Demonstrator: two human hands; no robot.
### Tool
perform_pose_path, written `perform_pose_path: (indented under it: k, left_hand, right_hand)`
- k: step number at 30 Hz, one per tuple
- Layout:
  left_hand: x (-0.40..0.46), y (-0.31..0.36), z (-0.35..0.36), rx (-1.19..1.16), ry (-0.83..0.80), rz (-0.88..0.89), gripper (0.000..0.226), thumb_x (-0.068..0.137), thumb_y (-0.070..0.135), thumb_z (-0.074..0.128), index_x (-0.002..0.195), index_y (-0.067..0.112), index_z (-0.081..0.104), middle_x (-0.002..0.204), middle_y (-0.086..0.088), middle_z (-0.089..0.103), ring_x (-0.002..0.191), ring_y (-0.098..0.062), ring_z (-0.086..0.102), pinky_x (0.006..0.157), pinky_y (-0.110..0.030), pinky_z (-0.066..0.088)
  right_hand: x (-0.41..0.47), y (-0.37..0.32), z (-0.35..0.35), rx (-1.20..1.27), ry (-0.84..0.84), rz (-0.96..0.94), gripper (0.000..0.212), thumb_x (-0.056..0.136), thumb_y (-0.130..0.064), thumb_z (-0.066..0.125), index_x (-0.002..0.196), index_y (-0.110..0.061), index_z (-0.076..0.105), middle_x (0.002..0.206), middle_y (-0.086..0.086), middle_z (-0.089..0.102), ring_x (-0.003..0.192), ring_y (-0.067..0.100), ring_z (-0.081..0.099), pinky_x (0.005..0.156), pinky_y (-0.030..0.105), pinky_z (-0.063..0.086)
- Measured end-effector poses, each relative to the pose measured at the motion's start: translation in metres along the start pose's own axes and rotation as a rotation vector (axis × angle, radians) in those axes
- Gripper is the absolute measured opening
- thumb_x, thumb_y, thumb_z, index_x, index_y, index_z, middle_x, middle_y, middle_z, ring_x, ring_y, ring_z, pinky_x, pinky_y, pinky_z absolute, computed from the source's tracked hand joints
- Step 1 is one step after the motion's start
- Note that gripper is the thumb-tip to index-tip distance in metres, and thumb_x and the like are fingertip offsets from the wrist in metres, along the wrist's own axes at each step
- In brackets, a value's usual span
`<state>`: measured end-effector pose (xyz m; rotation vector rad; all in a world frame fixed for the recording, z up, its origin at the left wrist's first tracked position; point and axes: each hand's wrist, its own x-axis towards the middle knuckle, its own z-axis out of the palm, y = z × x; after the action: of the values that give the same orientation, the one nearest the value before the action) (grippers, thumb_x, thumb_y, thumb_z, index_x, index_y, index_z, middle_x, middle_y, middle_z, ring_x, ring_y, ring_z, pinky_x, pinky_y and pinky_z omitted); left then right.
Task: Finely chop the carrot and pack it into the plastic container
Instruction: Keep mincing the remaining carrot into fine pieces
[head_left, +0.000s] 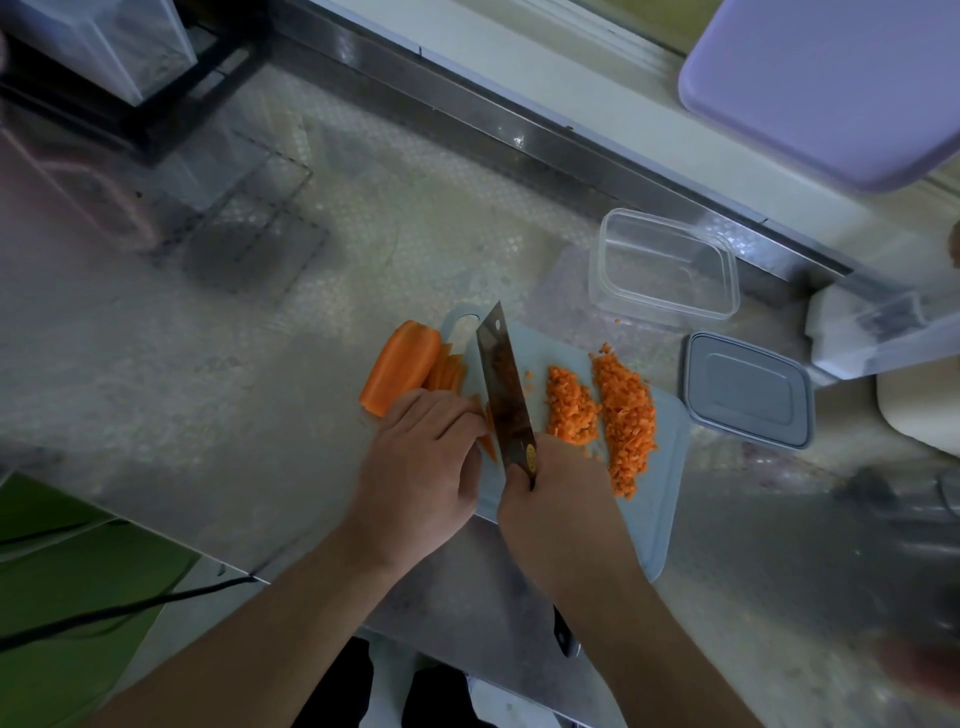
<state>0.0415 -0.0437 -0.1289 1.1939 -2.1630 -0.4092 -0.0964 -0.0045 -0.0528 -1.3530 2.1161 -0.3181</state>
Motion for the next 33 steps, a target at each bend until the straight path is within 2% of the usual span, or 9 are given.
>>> perform_pose_path:
  k: [3, 7, 11, 12, 16, 22, 33]
  left_hand:
    - [0.001, 0.000, 0.000, -0.008, 0.008, 0.011, 0.015, 0.091, 0.004, 0.062, 0.094, 0.009, 0.076, 0.100, -0.002, 0.072, 0.102, -0.024, 0.068, 0.103, -0.040, 0.048]
    - [0.000, -0.002, 0.001, -0.011, 0.002, 0.010, 0.019, 0.090, 0.004, 0.063, 0.100, 0.007, 0.078, 0.106, -0.004, 0.073, 0.106, -0.024, 0.069, 0.106, -0.038, 0.047]
    - [0.000, -0.002, 0.002, -0.016, -0.024, 0.025, 0.023, 0.090, 0.004, 0.064, 0.107, 0.008, 0.078, 0.112, -0.003, 0.074, 0.111, -0.022, 0.067, 0.110, -0.036, 0.044]
    - [0.000, -0.002, 0.001, -0.014, -0.029, 0.029, 0.024, 0.090, 0.005, 0.064, 0.109, 0.008, 0.078, 0.113, -0.003, 0.074, 0.113, -0.021, 0.067, 0.110, -0.036, 0.044]
    - [0.001, 0.001, 0.000, -0.019, -0.031, 0.021, 0.026, 0.091, 0.009, 0.061, 0.111, 0.007, 0.077, 0.117, -0.003, 0.073, 0.113, -0.020, 0.066, 0.110, -0.036, 0.045]
    - [0.001, 0.000, 0.000, -0.016, -0.033, 0.011, 0.021, 0.090, 0.005, 0.063, 0.105, 0.009, 0.077, 0.109, -0.002, 0.071, 0.111, -0.021, 0.066, 0.111, -0.038, 0.043]
    - [0.001, 0.000, 0.001, -0.008, -0.015, 0.018, 0.020, 0.090, 0.005, 0.059, 0.099, 0.009, 0.077, 0.104, -0.002, 0.072, 0.108, -0.024, 0.068, 0.109, -0.039, 0.045]
  right_hand:
    - [0.001, -0.004, 0.004, -0.011, -0.012, 0.016, 0.026, 0.095, -0.022, 0.050, 0.071, -0.029, 0.040, 0.070, -0.007, 0.051, 0.066, 0.014, 0.052, 0.052, 0.023, 0.030]
    - [0.006, -0.007, 0.004, 0.004, 0.034, 0.005, 0.032, 0.096, -0.021, 0.051, 0.068, -0.029, 0.037, 0.067, -0.007, 0.048, 0.062, 0.014, 0.048, 0.051, 0.023, 0.028]
    - [0.008, -0.001, -0.001, 0.057, 0.069, -0.005, 0.022, 0.097, -0.024, 0.052, 0.075, -0.023, 0.050, 0.067, -0.004, 0.056, 0.064, 0.018, 0.055, 0.055, 0.037, 0.046]
    - [0.007, 0.001, -0.003, 0.055, 0.078, -0.010, 0.022, 0.097, -0.025, 0.052, 0.075, -0.024, 0.051, 0.067, -0.005, 0.056, 0.064, 0.017, 0.056, 0.056, 0.037, 0.047]
    - [0.004, 0.003, -0.009, 0.039, 0.079, -0.014, 0.029, 0.097, -0.023, 0.053, 0.069, -0.026, 0.046, 0.062, -0.006, 0.052, 0.055, 0.012, 0.051, 0.049, 0.024, 0.035]
    - [-0.001, -0.001, -0.010, 0.003, 0.033, -0.010, 0.027, 0.098, -0.024, 0.052, 0.071, -0.025, 0.048, 0.062, -0.006, 0.051, 0.056, 0.011, 0.047, 0.048, 0.020, 0.028]
    - [-0.002, -0.002, -0.004, 0.012, 0.012, 0.034, 0.033, 0.096, -0.022, 0.050, 0.067, -0.030, 0.038, 0.063, -0.005, 0.046, 0.058, 0.015, 0.045, 0.052, 0.028, 0.031]
